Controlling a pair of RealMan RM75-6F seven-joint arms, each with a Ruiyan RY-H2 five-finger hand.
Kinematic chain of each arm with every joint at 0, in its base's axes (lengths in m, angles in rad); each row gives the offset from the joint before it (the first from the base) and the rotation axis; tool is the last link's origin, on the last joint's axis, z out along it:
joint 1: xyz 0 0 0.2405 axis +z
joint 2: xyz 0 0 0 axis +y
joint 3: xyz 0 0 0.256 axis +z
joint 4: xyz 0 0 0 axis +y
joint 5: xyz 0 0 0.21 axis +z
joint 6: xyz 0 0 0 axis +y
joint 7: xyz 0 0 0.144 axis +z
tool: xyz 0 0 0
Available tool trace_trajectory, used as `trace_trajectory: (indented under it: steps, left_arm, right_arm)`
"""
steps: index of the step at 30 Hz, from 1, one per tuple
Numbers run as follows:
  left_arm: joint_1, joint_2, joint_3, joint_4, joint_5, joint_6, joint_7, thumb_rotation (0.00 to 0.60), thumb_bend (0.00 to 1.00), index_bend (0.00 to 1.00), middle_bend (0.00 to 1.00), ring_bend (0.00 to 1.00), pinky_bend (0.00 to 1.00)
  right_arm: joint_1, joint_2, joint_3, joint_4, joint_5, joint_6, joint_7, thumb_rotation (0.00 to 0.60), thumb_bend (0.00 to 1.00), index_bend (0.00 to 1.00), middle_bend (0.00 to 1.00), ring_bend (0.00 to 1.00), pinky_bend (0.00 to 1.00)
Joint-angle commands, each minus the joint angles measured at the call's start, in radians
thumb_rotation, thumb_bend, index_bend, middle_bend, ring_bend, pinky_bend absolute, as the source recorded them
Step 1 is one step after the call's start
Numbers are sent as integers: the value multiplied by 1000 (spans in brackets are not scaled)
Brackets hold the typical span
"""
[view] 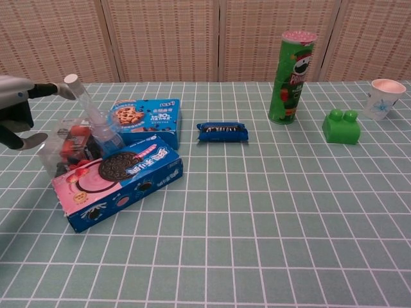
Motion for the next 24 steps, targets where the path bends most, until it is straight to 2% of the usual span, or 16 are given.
trace_trajectory:
  steps: [1, 14, 24]
  left_arm:
    - [-13, -1, 3, -18, -12, 8, 22, 600, 453, 101, 988, 945, 1000]
    - [-66, -10, 10, -69, -55, 31, 106, 600, 453, 124, 990, 945, 1000]
    - [-98, -33, 1, -63, -82, 51, 114, 600, 453, 134, 990, 945, 1000]
  right_arm:
    - [-1, 1, 0, 1, -1, 1, 2, 600, 471, 490, 455, 359, 632]
    - [-5, 5, 1, 8, -1, 12, 24, 600, 471, 490, 455, 359, 632]
    - [-6, 6, 2, 12, -1, 13, 37, 600, 471, 489, 455, 359, 632]
